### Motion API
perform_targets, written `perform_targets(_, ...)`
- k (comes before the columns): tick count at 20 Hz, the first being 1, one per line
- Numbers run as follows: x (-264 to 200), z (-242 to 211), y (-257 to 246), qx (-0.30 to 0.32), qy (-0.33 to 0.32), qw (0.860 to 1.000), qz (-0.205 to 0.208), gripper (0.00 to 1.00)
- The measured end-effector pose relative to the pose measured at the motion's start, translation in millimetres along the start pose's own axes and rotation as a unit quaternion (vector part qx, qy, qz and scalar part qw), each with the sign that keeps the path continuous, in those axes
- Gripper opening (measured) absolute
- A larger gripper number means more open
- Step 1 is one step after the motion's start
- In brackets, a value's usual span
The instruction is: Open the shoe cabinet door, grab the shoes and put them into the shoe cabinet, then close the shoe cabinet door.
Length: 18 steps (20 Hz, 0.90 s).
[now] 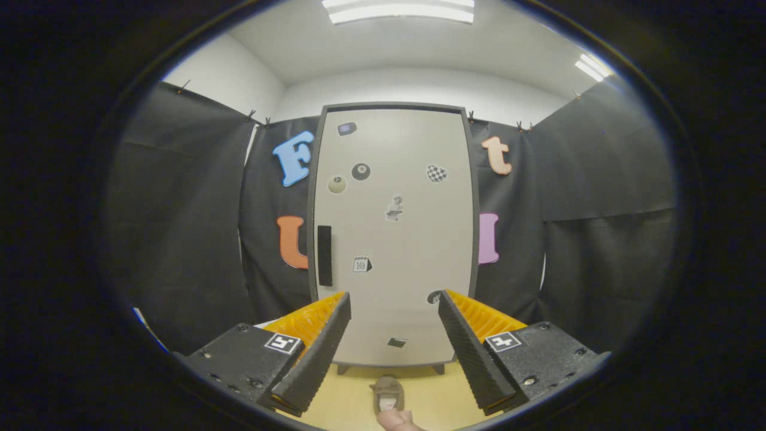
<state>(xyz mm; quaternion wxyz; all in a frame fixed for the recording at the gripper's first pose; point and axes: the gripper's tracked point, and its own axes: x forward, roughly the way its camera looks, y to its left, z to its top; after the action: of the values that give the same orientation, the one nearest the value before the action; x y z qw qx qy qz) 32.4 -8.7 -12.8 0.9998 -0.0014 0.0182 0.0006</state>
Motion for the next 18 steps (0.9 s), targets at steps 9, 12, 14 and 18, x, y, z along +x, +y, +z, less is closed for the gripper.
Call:
perform_targets(9, 72, -4, 40, -0.010, -0.002, 1.000, 0.028, 0.97)
perform_targets(12, 109, 12, 66, -0.003, -0.027, 0.999, 0.036, 0.97)
perform_targets(14, 135, 20, 82, 0.014, -0.041, 0.998, 0.045, 0.97)
perform_targets(18, 189, 27, 111, 0.028, -0.031, 0.997, 0.064, 0.97)
